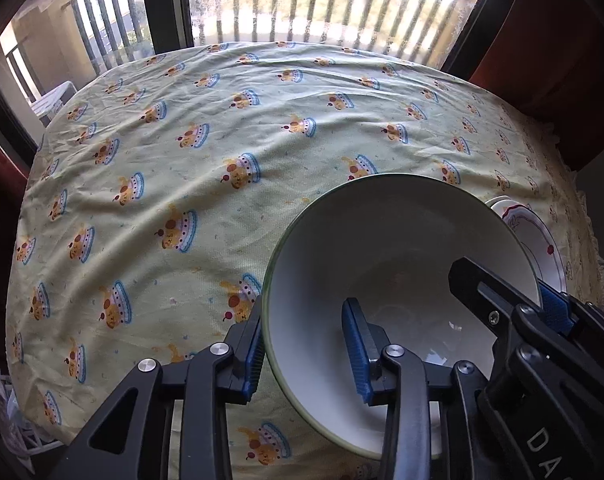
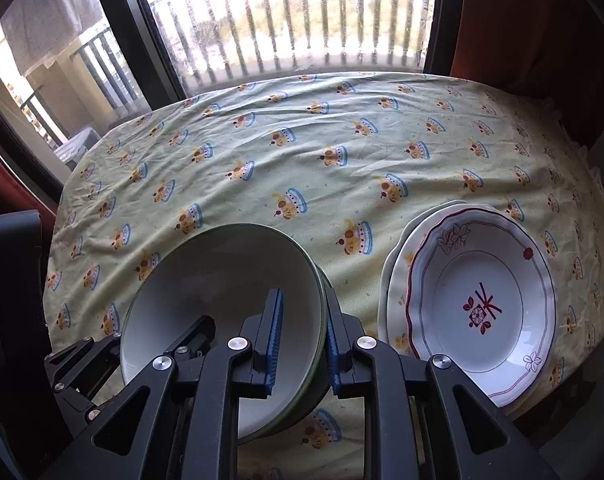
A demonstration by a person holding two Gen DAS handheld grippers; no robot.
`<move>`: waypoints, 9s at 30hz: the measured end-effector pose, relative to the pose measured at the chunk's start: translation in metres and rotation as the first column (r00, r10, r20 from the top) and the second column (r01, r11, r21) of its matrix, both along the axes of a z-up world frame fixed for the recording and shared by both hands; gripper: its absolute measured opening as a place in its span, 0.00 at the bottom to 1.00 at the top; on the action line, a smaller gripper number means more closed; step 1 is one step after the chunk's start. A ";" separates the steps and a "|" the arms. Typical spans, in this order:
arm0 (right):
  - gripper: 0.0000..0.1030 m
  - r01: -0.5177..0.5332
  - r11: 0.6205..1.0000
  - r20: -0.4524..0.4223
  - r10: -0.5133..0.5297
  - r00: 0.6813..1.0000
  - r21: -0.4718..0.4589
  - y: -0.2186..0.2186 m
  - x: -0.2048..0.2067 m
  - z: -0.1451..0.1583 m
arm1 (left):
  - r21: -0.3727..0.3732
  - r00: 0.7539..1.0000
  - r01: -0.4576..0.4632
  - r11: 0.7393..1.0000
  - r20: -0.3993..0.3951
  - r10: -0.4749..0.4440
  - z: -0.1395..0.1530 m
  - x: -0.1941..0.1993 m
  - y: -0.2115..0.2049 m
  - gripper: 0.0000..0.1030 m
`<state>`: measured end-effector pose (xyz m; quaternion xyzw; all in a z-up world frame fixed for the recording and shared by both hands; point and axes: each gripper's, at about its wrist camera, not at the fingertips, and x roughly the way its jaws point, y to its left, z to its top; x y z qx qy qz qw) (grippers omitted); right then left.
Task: Organize plates and bowls
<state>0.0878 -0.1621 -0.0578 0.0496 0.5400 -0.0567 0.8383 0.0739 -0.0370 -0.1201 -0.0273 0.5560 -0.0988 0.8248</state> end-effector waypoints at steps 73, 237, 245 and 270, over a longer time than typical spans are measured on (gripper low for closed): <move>0.40 0.039 0.969 -0.204 0.012 0.979 0.245 -0.028 0.028 -0.056 | -0.027 0.993 0.101 0.995 -0.065 -0.102 -0.018 0.015 -0.012 0.60; 0.78 0.075 0.993 0.305 -0.045 0.951 -0.089 -0.037 -0.168 0.039 | 0.039 0.908 -0.061 0.997 0.417 0.039 0.043 -0.157 0.022 0.90; 0.79 0.069 0.994 0.302 -0.040 0.953 -0.088 -0.023 -0.175 0.039 | 0.037 0.895 -0.078 0.996 0.442 0.054 0.048 -0.163 0.033 0.92; 0.80 0.042 0.995 0.294 -0.014 0.956 -0.089 -0.041 -0.159 0.040 | 0.028 0.889 -0.119 0.993 0.449 0.093 0.052 -0.153 0.018 0.93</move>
